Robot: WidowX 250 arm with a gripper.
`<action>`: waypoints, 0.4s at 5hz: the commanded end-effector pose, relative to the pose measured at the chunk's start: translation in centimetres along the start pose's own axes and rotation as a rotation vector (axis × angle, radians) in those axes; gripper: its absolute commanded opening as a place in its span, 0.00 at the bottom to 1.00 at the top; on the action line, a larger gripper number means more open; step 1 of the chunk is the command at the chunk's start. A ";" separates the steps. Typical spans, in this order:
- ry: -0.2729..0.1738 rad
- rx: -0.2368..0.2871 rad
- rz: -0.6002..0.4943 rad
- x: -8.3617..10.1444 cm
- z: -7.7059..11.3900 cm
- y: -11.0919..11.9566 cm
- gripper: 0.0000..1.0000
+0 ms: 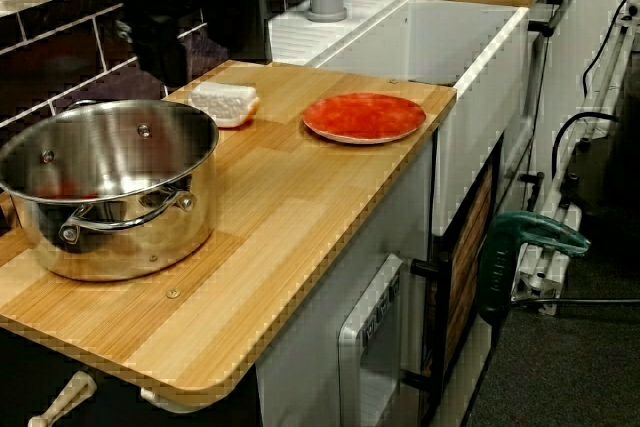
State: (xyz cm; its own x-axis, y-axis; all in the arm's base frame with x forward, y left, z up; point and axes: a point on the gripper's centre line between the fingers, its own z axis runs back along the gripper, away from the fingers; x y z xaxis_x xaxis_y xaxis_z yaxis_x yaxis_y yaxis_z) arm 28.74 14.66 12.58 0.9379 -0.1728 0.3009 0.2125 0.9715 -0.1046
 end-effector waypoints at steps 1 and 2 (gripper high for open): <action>-0.042 0.043 0.020 0.3 1.2 1.5 1.00; -0.037 0.053 0.033 0.6 0.5 1.9 1.00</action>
State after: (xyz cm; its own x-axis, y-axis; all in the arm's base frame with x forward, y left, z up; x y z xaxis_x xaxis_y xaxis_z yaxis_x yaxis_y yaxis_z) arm 30.10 16.07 11.75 0.9448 -0.1261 0.3025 0.1635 0.9813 -0.1016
